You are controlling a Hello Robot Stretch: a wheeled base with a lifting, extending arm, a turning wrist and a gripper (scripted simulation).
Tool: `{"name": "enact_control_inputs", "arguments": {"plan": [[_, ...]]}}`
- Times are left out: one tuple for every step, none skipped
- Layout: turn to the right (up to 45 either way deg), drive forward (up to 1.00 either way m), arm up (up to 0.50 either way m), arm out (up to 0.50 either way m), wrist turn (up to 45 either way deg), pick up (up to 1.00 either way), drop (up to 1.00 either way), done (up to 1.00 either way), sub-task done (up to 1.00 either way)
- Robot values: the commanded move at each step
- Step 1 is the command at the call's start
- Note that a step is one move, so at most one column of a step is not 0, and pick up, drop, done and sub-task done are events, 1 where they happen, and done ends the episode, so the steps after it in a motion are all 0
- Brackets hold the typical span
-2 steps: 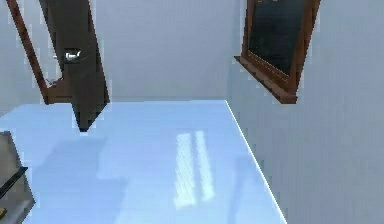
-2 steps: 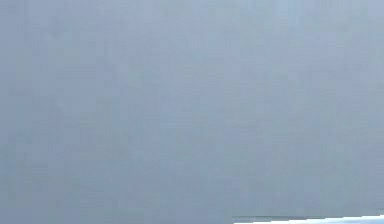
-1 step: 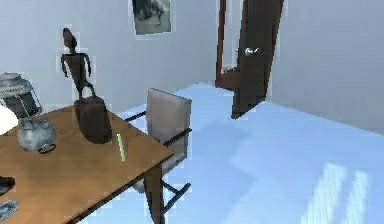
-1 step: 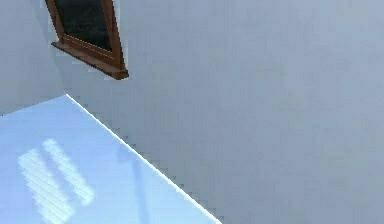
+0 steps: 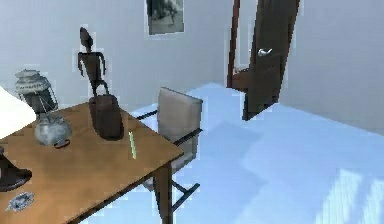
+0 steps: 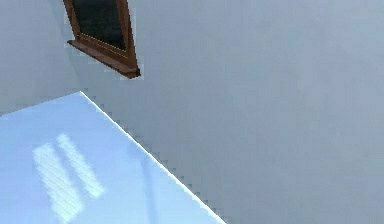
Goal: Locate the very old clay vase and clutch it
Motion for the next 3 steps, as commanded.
{"name": "enact_control_inputs", "arguments": {"plan": [[0.0, 0.3, 0.0, 0.0, 0.0, 0.0, 0.0, 0.0, 0.0], [-24.0, 0.0, 0.0, 0.0, 0.0, 0.0, 0.0, 0.0, 0.0], [0.0, 0.2, 0.0, 0.0, 0.0, 0.0, 0.0, 0.0, 0.0]]}}
